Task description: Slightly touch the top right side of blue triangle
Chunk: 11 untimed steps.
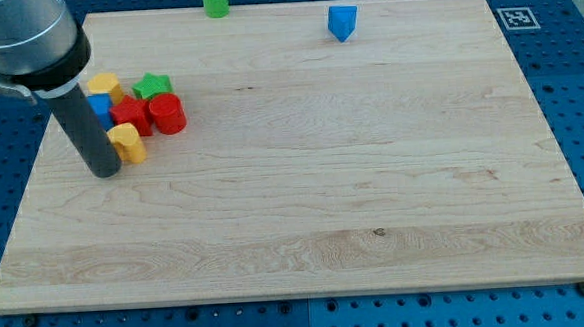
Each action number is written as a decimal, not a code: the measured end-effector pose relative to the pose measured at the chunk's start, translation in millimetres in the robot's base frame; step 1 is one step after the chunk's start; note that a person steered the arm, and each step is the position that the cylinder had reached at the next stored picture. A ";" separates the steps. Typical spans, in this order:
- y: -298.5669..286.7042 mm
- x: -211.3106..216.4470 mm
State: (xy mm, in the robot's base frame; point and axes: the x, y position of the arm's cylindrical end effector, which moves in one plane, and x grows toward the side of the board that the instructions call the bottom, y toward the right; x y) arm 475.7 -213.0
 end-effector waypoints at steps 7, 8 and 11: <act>129.7 -138.3; 50.1 -180.4; -57.7 -283.6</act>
State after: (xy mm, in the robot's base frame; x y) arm 192.1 -270.7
